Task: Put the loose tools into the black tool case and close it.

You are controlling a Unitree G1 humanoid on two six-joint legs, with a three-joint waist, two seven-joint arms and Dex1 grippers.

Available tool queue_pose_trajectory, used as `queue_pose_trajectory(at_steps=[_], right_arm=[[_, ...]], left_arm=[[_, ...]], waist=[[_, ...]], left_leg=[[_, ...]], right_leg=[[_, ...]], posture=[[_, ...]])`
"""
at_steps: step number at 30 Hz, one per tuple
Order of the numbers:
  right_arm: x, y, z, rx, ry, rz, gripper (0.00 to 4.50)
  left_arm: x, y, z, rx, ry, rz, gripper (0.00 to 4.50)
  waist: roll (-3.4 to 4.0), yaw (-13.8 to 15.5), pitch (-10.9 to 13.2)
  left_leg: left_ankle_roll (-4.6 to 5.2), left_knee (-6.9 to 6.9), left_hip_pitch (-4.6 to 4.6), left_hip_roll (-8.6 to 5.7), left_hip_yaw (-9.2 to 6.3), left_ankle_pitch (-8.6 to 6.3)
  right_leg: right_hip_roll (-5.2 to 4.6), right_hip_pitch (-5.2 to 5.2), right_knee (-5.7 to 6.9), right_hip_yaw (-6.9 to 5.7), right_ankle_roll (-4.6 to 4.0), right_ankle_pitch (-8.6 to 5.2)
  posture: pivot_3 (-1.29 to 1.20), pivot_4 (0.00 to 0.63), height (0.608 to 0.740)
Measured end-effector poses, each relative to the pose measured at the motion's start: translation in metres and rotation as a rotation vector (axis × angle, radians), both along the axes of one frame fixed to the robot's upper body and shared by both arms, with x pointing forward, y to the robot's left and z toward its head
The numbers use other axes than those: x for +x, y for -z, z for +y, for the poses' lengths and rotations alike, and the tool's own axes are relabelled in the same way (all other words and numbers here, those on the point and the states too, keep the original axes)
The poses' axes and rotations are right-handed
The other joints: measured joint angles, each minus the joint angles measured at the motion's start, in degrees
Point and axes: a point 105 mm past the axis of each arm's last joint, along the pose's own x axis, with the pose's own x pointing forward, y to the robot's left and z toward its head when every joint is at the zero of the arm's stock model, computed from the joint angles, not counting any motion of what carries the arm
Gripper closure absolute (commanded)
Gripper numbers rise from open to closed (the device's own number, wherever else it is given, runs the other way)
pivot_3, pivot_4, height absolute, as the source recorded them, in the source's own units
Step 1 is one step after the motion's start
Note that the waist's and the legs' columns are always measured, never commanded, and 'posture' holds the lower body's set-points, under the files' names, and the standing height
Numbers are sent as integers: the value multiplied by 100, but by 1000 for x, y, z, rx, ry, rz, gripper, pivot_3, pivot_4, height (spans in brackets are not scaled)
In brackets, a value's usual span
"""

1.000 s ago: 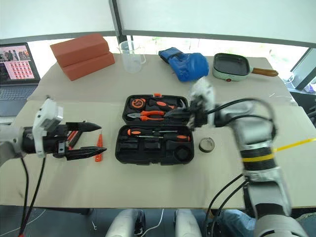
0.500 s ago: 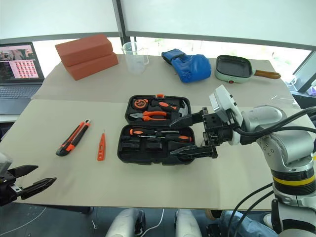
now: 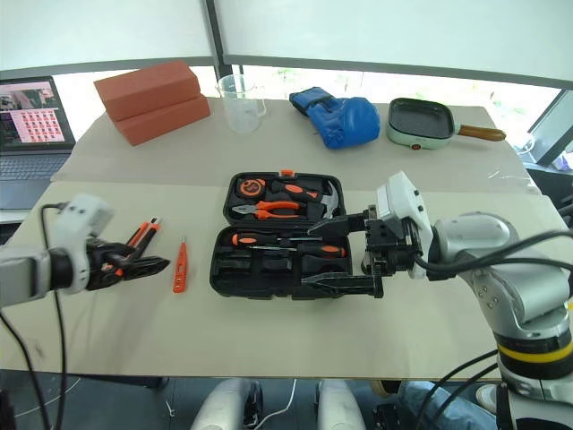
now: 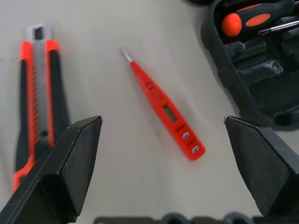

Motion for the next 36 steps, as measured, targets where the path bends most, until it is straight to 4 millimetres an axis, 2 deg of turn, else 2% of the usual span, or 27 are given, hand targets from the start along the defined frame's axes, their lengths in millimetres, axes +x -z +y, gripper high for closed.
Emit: queue_pose_trajectory(at_steps=[5,10,16,19,23,24,36], right_arm=[[-3,4,3,18,40,-16,36],[-9,15,5,42,90,4,36],[-13,15,6,65,127,-11,36],[-14,14,7,75,141,-21,0],[-16,9,8,90,142,-34,0],[-17,9,8,92,141,-34,0],[-21,7,7,74,124,-32,0]], left_arm=[[16,19,-4,-1,-32,135,0],[29,25,-10,12,-52,235,0],[39,25,-24,-3,-46,315,0],[38,27,-33,-3,-16,361,694],[37,32,-37,14,-12,400,2187],[37,33,-37,16,-12,410,2419],[30,35,-34,64,11,418,2419]], waist=[[-5,-11,3],[-17,17,9],[-21,27,11],[-21,26,11],[-20,36,11],[-20,39,11],[-19,19,10]], left_leg=[[0,0,-2,0,-1,0],[0,4,-5,-4,-2,0],[0,6,-6,-6,-3,1],[-1,6,-4,-9,-3,1],[-1,6,0,-13,-3,1],[-1,6,0,-13,-4,1],[-2,1,6,-15,-3,2]], right_leg=[[-2,-1,0,1,1,0],[-6,-2,1,0,4,1],[-5,-1,0,0,6,2],[-7,0,2,1,7,2],[-9,6,0,1,9,0],[-9,6,0,1,10,0],[-7,7,-1,6,10,-1]], posture=[[0,150,738],[0,150,738],[0,150,738],[0,150,738],[0,150,738],[0,150,738],[0,150,738]])
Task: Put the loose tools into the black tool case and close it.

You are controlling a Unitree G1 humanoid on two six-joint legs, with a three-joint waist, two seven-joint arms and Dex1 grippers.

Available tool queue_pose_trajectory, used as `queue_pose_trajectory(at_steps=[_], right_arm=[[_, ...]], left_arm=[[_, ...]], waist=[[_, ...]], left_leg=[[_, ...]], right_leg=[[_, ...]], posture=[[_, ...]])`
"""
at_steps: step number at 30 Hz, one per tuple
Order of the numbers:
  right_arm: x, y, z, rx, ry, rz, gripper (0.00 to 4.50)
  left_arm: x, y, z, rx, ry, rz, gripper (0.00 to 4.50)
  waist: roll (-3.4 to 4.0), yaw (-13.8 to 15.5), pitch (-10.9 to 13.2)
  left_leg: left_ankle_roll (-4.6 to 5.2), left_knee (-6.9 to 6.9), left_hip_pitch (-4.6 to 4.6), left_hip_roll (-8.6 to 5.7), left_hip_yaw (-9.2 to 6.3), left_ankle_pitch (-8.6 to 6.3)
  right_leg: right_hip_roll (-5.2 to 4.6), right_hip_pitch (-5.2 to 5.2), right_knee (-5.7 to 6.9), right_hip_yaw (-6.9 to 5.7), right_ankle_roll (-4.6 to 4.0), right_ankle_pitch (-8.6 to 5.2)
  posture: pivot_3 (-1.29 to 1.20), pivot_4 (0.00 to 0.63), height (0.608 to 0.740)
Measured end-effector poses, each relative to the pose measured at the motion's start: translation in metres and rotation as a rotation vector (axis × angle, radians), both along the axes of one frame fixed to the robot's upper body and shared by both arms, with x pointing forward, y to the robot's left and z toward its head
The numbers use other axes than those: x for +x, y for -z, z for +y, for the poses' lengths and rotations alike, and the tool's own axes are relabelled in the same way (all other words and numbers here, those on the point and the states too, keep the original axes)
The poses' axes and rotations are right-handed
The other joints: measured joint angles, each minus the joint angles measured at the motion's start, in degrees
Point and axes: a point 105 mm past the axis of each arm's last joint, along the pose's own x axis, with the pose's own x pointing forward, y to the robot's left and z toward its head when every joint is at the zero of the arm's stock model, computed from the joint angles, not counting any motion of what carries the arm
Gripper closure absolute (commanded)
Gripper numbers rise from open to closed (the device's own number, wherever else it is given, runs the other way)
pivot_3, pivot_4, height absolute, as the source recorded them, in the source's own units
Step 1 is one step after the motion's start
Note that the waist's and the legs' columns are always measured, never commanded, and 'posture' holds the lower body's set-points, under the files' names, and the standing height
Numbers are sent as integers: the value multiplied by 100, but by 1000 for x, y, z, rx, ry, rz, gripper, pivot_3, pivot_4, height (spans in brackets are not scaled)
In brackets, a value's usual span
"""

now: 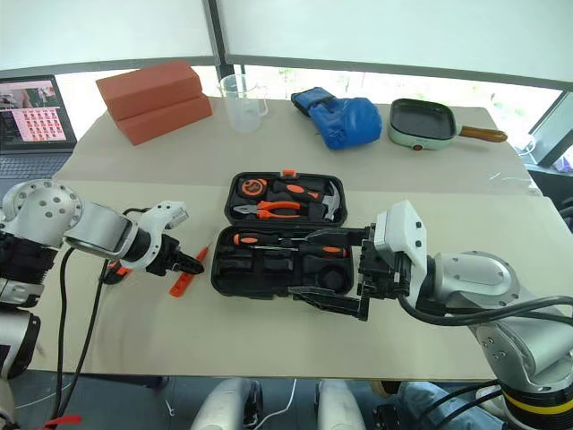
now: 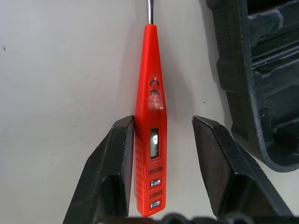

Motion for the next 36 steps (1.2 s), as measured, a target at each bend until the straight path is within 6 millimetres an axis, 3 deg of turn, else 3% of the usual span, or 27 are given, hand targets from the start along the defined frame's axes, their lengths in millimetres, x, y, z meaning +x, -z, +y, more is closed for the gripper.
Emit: queue_pose_trajectory(at_steps=[6,17,21,23,28,36], right_arm=[[0,-3,1,-2,-6,-8,0],[2,-3,1,-1,-8,-3,0],[3,-2,1,0,-6,0,0],[4,-2,0,0,-3,3,0],[7,-1,0,-2,0,8,0],[10,1,0,-3,3,17,0]], left_arm=[[-5,3,8,36,14,-4,4093],[-8,2,14,33,30,-5,4101],[-7,-1,28,59,-5,2,4101],[-6,-2,37,83,-33,-1,3084],[-4,-6,42,72,-45,-1,1409],[-5,-8,44,97,-35,-1,1409]], waist=[[1,-44,0],[0,-79,0],[0,-80,0],[-1,-72,0],[-2,-47,1],[-4,-33,2]], left_leg=[[-1,-4,4,-1,1,0],[-1,-5,3,-1,2,0],[-1,-4,-1,-1,3,1],[-1,-4,-3,-2,4,1],[0,0,-9,-5,3,1],[1,3,-24,-5,0,0]], right_leg=[[1,0,0,4,0,-2],[3,-3,0,6,0,-2],[4,-7,0,5,0,-3],[3,-7,0,5,1,-3],[1,-7,0,3,4,-4],[0,-17,0,3,6,-3]], posture=[[0,150,738],[0,150,738],[0,150,738],[0,150,738],[0,150,738],[0,150,738]])
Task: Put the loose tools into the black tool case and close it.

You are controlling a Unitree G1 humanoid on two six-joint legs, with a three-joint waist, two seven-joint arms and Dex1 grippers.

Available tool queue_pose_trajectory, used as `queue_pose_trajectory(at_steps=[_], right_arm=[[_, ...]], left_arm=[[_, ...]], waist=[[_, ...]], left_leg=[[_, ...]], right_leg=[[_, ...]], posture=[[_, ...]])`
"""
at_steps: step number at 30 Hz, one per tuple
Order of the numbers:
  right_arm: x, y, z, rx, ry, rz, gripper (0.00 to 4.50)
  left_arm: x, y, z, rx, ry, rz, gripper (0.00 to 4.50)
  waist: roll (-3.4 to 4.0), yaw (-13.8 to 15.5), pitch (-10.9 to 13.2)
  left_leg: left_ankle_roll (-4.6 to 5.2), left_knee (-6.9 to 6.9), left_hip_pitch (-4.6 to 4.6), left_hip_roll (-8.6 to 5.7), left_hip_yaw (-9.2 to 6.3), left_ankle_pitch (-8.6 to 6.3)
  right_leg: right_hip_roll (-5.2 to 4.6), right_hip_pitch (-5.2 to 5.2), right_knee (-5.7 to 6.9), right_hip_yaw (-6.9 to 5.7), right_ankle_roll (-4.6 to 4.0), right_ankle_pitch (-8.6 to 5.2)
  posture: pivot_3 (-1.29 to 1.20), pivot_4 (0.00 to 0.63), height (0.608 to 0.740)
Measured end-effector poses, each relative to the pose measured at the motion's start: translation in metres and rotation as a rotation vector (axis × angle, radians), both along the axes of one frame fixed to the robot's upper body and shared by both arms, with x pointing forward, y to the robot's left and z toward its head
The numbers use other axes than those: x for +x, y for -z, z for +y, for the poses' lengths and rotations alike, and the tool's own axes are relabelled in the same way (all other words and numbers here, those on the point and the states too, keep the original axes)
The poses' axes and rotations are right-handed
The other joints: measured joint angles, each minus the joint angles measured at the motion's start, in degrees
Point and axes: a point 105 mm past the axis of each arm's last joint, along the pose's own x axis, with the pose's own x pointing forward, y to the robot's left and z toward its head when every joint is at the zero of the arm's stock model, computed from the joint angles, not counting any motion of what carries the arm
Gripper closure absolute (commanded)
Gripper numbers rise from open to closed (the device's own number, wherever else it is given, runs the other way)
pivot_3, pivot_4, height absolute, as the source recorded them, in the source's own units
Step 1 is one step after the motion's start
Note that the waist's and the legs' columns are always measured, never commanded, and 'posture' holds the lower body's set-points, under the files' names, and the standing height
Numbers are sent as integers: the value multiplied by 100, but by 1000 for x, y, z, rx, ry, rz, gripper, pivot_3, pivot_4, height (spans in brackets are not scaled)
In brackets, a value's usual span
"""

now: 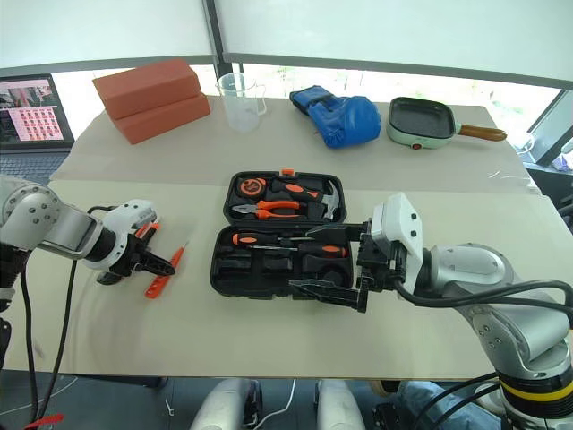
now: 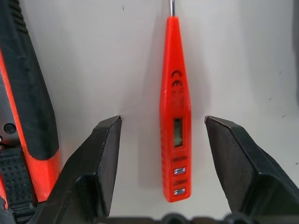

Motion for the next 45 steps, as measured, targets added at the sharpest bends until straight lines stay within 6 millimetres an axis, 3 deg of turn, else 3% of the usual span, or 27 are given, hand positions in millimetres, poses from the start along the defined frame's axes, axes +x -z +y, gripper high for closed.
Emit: queue_pose_trajectory(at_steps=[8,11,16,17,28,32,36,39,42,45], right_arm=[[2,1,5,28,8,-6,0],[2,2,5,28,14,-7,0],[2,4,4,30,24,-2,0],[2,4,4,30,25,-3,0],[-1,9,-1,-12,32,12,0],[-5,18,-9,-87,29,34,0],[-9,16,-17,-113,21,42,0],[-9,14,-20,-115,31,41,0],[-9,14,-24,-123,47,51,0],[-10,16,-26,-119,72,62,0]], left_arm=[[-10,5,-11,49,92,19,1409],[-9,6,-12,62,99,14,2111],[-3,7,-10,79,75,-1,3963],[-3,8,-10,78,75,0,4115],[3,4,-4,61,139,-79,4120],[35,-31,-13,39,387,-377,4120],[47,-79,-56,-61,752,-598,4120],[37,-89,-80,-87,1005,-625,4120],[30,-84,-101,-72,1255,-577,4120],[31,-77,-122,-60,1385,-540,4120]], waist=[[0,22,0],[1,31,-1],[4,89,-2],[4,93,-2],[3,93,-2],[0,135,0],[-4,191,2],[-3,180,2],[-4,170,2],[-4,167,2]], left_leg=[[0,1,2,-2,-2,0],[1,1,7,-5,-1,0],[3,2,14,-13,-1,-1],[3,2,14,-13,-1,-1],[2,1,9,-12,13,0],[1,12,-13,-14,28,1],[8,18,-25,-16,26,-2],[12,17,-27,-16,26,-4],[12,18,-32,-16,23,-4],[15,29,-45,-18,14,-5]], right_leg=[[-2,2,0,0,1,0],[-3,6,1,1,3,-1],[-8,15,0,2,9,-2],[-8,15,0,2,9,-2],[-5,8,1,1,7,-3],[-6,6,-6,-14,5,-2],[-5,10,-19,-19,7,-2],[-5,9,-22,-18,9,-3],[-2,7,-22,-18,10,-3],[-2,5,-21,-19,15,-3]], posture=[[0,150,738],[0,150,738],[0,150,738],[0,150,738],[0,150,738],[0,150,738],[0,150,738],[0,150,738],[0,150,738],[0,150,738]])
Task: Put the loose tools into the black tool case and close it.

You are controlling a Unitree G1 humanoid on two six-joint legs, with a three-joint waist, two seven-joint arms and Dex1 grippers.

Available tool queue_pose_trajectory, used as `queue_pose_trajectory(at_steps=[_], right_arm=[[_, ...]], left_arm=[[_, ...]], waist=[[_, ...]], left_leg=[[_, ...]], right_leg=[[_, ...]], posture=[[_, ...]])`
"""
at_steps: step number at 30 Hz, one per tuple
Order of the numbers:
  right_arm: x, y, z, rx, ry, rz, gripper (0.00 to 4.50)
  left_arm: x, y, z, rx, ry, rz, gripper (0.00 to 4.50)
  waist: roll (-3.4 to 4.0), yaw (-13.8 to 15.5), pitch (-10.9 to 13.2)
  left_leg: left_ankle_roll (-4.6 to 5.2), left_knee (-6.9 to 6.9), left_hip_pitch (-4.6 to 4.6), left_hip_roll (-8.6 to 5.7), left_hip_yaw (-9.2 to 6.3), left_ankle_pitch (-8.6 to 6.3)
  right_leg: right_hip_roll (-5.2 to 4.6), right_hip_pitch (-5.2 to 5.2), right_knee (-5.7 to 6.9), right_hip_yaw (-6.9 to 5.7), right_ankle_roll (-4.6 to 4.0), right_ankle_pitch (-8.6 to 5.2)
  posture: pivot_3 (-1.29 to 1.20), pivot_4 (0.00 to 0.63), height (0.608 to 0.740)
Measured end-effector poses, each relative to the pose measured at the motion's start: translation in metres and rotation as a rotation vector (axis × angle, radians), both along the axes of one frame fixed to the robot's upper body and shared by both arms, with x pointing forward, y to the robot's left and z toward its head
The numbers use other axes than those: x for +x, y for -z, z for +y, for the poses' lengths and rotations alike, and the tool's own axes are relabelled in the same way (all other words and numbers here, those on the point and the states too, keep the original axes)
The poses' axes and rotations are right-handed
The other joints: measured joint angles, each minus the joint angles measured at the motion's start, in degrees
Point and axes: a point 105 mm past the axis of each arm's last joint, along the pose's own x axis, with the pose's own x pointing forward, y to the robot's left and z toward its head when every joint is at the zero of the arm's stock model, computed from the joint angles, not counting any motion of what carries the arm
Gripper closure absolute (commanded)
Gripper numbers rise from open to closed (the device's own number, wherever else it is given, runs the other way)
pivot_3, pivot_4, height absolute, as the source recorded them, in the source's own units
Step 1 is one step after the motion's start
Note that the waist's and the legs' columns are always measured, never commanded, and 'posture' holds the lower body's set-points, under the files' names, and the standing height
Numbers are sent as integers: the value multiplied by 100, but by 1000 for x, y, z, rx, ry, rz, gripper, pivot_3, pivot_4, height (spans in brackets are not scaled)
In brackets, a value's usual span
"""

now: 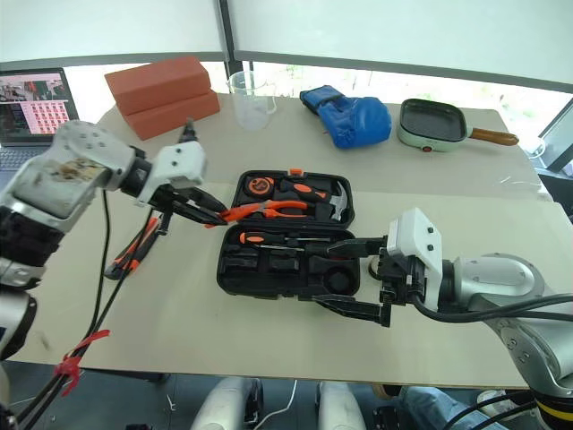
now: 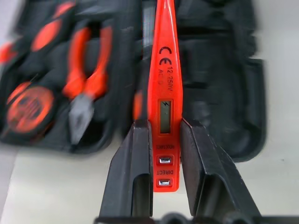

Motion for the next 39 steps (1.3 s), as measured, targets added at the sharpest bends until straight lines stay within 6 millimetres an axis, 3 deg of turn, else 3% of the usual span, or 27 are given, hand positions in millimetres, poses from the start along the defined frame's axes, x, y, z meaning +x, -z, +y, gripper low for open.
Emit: queue_pose_trajectory(at_steps=[5,11,20,35,37,39], right_arm=[[-1,0,1,10,51,-16,0],[-5,0,2,31,74,-14,0],[-4,0,0,35,100,-17,0],[-2,1,0,48,111,-26,0],[-2,1,0,50,112,-27,0],[-1,1,0,49,115,-30,0]], left_arm=[[3,26,-21,107,51,69,4120],[8,52,-20,240,-64,153,4120],[10,59,-24,278,-132,185,4120],[7,66,-24,354,-90,163,4120],[7,66,-24,358,-92,164,3117],[8,69,-24,361,-99,169,2585]], waist=[[0,-25,0],[-1,-79,1],[-1,-69,0],[1,-96,-1],[2,-107,-1],[3,-108,-2]], left_leg=[[16,23,-17,0,-12,-9],[22,28,-19,0,-45,-13],[25,31,-17,-5,-56,-14],[26,31,-9,-4,-59,-15],[26,31,-7,-4,-59,-15],[26,31,-7,-4,-59,-15]], right_leg=[[0,-4,1,0,12,0],[0,-6,5,4,16,-1],[-2,-1,7,6,19,-3],[1,0,15,14,19,-3],[1,0,17,15,19,-3],[1,0,18,15,19,-3]], posture=[[0,150,738],[0,150,738],[0,150,738],[0,150,738],[0,150,738],[0,150,738]])
